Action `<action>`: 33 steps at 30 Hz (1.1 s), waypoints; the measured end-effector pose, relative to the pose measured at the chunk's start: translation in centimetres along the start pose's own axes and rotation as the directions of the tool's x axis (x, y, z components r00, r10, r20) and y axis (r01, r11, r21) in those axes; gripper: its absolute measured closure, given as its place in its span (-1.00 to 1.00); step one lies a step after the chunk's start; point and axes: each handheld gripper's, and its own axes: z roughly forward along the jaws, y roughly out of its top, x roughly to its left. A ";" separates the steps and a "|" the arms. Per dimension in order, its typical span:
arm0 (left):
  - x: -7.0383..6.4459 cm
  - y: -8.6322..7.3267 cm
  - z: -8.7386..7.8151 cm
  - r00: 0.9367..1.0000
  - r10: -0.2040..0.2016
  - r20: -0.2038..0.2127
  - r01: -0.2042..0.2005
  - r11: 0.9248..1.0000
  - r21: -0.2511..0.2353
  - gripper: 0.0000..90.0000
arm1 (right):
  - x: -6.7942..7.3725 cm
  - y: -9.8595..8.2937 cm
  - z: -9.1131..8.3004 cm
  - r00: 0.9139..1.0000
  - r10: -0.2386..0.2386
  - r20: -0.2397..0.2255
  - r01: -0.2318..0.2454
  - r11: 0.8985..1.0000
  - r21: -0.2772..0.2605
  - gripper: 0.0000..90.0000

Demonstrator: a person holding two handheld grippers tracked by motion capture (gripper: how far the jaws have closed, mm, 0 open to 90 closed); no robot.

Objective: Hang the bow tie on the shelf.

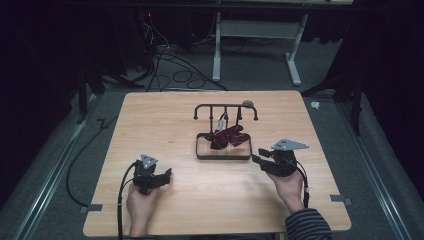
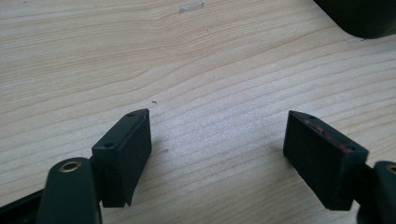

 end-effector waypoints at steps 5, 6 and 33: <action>0.0 0.0 0.0 1.000 0.000 0.000 0.000 1.000 0.000 -0.47 | 0.0 -0.3 0.0 1.000 0.005 0.002 -0.005 1.000 0.003 0.34; 0.0 0.0 0.0 1.000 0.000 0.000 0.000 1.000 0.000 -0.47 | 0.0 -0.5 0.0 1.000 0.005 0.002 -0.005 1.000 0.006 0.34; 0.0 0.0 0.0 1.000 0.000 0.000 0.000 1.000 0.000 -0.47 | -0.2 -2.4 0.5 0.999 0.038 0.005 -0.038 0.999 0.027 0.34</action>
